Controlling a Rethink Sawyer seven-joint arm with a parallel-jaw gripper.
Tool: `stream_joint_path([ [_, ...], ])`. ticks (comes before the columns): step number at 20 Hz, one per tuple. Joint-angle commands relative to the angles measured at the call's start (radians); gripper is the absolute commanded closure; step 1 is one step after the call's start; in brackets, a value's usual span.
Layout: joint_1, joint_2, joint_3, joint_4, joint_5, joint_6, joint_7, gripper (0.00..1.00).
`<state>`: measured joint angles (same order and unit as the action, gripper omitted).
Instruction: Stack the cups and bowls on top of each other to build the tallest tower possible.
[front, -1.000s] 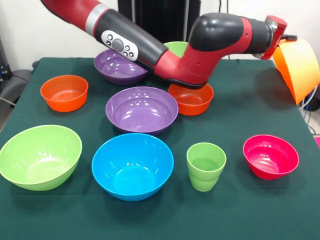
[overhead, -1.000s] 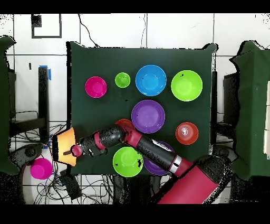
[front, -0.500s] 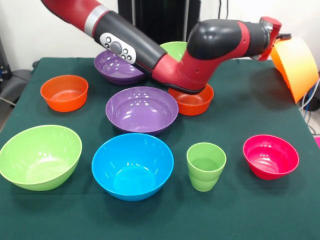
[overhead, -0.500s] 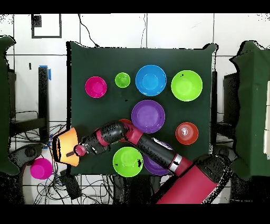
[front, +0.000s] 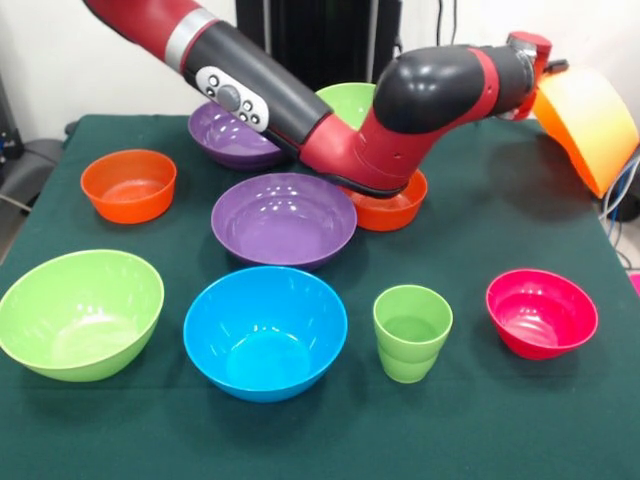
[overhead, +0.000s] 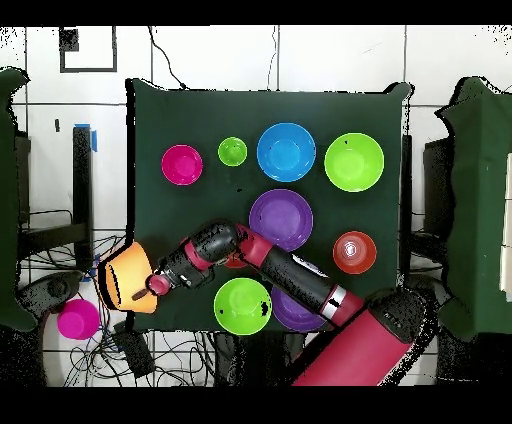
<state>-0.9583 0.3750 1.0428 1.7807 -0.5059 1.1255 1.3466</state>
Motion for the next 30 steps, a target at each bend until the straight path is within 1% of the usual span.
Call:
stream_joint_path([
  [1,0.022,-0.128,-0.079,-0.326,-0.045,0.172,-0.331,1.0],
  [6,0.028,-0.149,-0.089,-0.33,-0.034,0.198,-0.342,1.0],
  [14,0.024,-0.171,-0.102,-0.316,-0.038,0.178,-0.327,1.0],
  [16,0.019,-0.17,-0.099,-0.313,-0.046,0.147,-0.329,1.0],
  [17,0.003,-0.155,-0.087,-0.303,-0.05,0.099,-0.338,0.0],
  [20,-0.015,-0.142,-0.08,-0.288,-0.056,0.035,-0.323,0.0],
  [21,0.001,-0.152,-0.088,-0.302,-0.064,0.061,-0.329,0.0],
  [23,0.017,-0.164,-0.106,-0.324,-0.061,0.062,-0.285,0.0],
  [25,0.023,-0.161,-0.108,-0.347,-0.07,0.041,-0.288,0.0],
  [30,0.038,-0.165,-0.122,-0.386,-0.074,0.048,-0.308,0.0],
])
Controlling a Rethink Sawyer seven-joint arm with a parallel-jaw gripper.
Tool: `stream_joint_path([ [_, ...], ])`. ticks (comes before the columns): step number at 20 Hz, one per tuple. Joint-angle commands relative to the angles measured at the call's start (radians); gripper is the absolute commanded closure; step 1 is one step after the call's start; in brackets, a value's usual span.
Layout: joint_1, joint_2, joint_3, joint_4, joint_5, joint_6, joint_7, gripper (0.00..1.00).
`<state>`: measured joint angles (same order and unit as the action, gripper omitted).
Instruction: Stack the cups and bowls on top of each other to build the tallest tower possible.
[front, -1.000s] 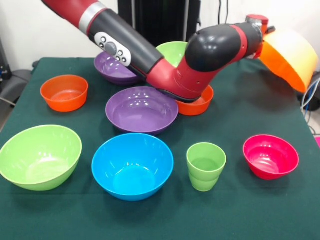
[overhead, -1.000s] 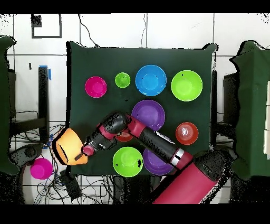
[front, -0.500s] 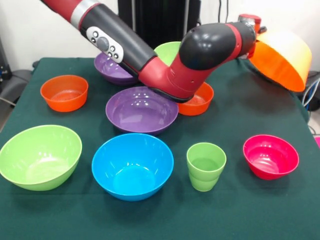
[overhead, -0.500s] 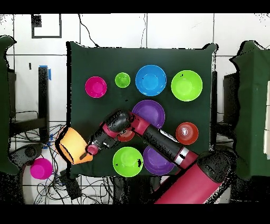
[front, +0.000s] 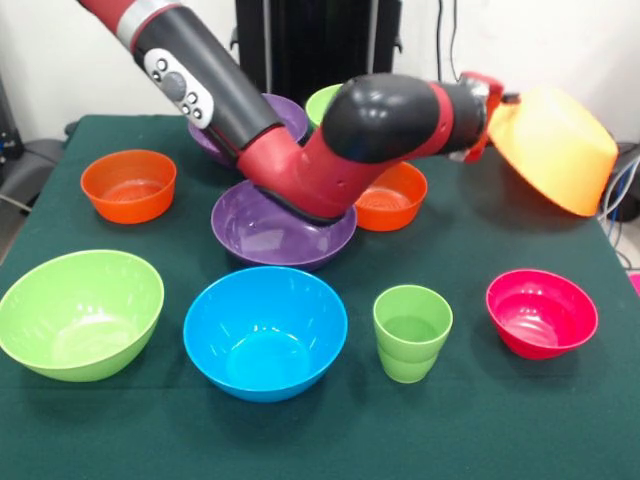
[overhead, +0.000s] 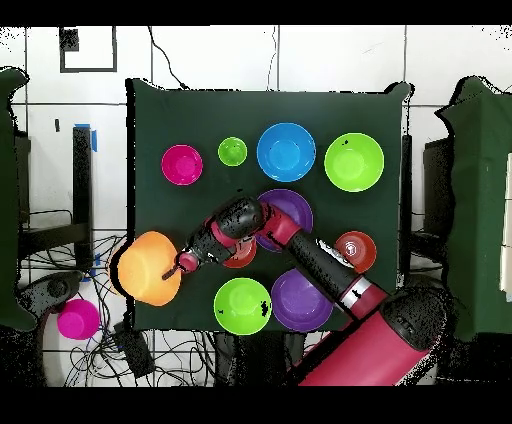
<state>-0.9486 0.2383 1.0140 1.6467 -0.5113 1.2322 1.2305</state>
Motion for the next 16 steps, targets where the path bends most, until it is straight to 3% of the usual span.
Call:
stream_joint_path([
  [1,0.032,-0.029,-0.095,-0.26,-0.072,-0.059,-0.199,0.0],
  [5,0.052,-0.027,-0.089,-0.31,-0.092,-0.057,-0.257,0.0],
  [10,0.099,-0.066,-0.065,-0.371,-0.109,0.099,-0.407,0.0],
  [16,0.141,-0.105,-0.027,-0.466,-0.148,0.195,-0.559,0.0],
])
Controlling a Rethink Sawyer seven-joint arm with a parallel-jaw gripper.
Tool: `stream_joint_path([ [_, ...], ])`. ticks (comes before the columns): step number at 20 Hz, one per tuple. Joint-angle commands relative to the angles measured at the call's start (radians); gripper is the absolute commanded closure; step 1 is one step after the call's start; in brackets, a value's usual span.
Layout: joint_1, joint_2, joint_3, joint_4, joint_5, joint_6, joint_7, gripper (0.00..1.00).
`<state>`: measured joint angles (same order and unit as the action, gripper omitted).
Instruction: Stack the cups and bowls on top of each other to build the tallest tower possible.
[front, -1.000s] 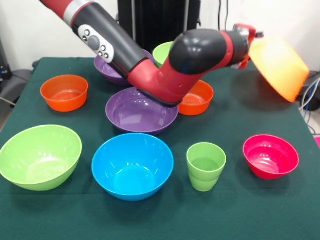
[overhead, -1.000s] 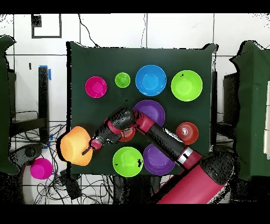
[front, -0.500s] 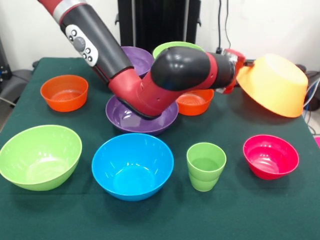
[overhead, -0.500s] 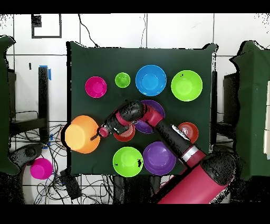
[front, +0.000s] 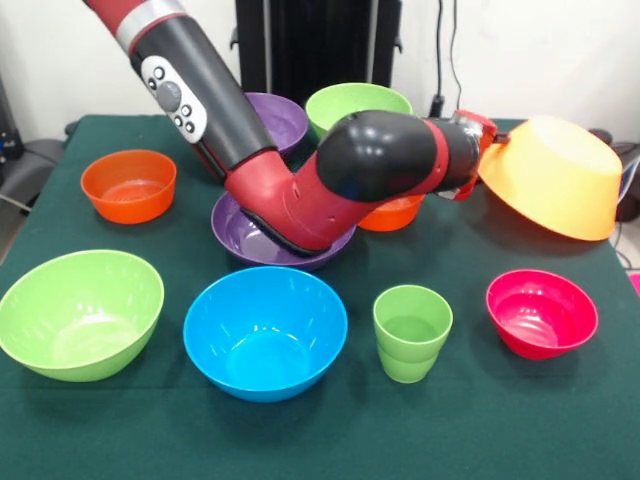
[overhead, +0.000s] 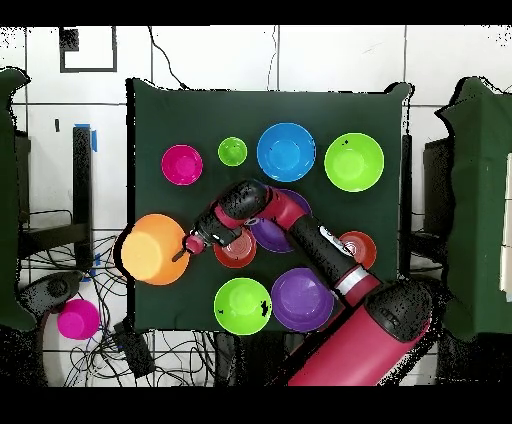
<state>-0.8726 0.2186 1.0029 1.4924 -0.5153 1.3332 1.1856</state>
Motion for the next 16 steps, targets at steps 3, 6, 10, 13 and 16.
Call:
stream_joint_path([
  [3,0.071,-0.129,-0.018,-0.305,-0.175,0.068,-0.516,0.0],
  [6,0.065,-0.155,-0.022,-0.282,-0.171,0.029,-0.48,0.0],
  [10,0.053,-0.153,-0.043,-0.266,-0.099,0.023,-0.392,0.0],
  [13,0.04,-0.172,-0.067,-0.233,-0.089,-0.016,-0.314,0.0],
  [16,0.045,-0.24,-0.114,-0.208,-0.172,-0.131,-0.209,0.0],
])
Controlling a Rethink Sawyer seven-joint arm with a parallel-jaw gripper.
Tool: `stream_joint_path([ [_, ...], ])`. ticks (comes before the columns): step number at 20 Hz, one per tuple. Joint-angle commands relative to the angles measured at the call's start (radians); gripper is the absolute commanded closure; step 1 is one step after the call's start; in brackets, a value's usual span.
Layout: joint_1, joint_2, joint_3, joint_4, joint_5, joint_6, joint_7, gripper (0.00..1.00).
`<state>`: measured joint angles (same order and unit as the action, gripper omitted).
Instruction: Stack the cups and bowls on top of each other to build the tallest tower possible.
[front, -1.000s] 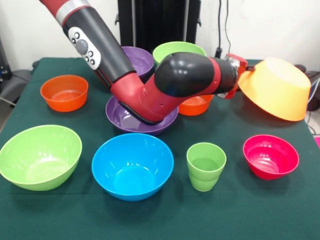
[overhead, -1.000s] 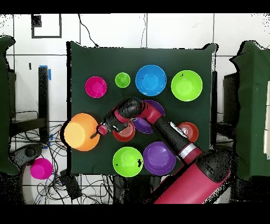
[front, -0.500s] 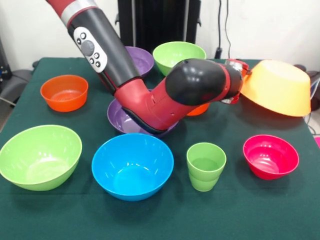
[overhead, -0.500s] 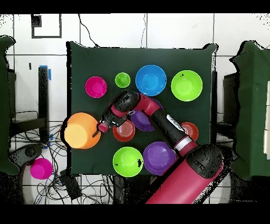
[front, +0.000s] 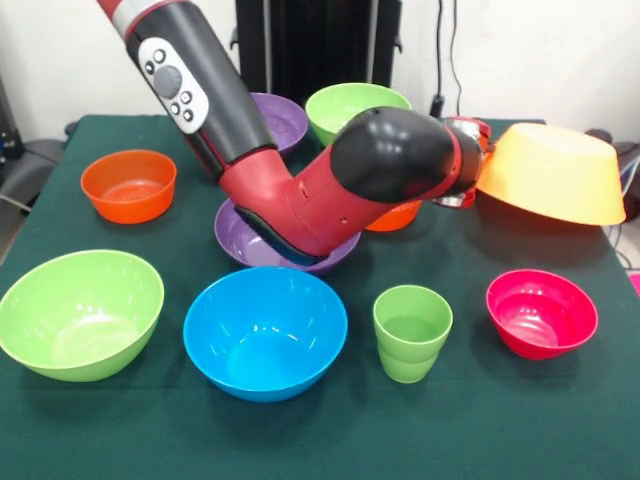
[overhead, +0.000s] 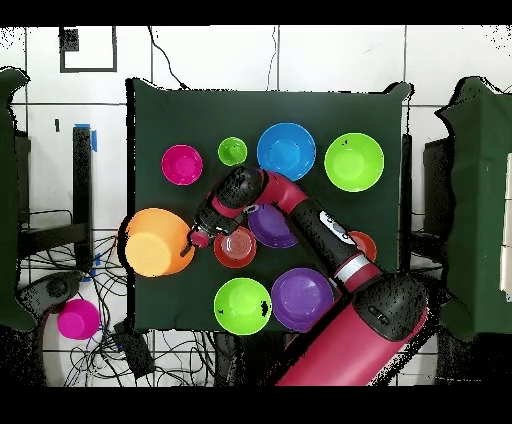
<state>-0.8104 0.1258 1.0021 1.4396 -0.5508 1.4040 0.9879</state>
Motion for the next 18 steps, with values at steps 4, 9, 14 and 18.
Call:
stream_joint_path([
  [4,0.024,-0.254,-0.176,-0.151,-0.271,-0.345,0.112,0.0],
  [9,0.095,-0.342,-0.263,-0.193,-0.37,-0.442,0.269,0.0],
  [14,0.147,-0.355,-0.336,-0.242,-0.367,-0.421,0.302,0.0],
  [18,0.189,-0.345,-0.41,-0.261,-0.346,-0.404,0.384,0.0],
])
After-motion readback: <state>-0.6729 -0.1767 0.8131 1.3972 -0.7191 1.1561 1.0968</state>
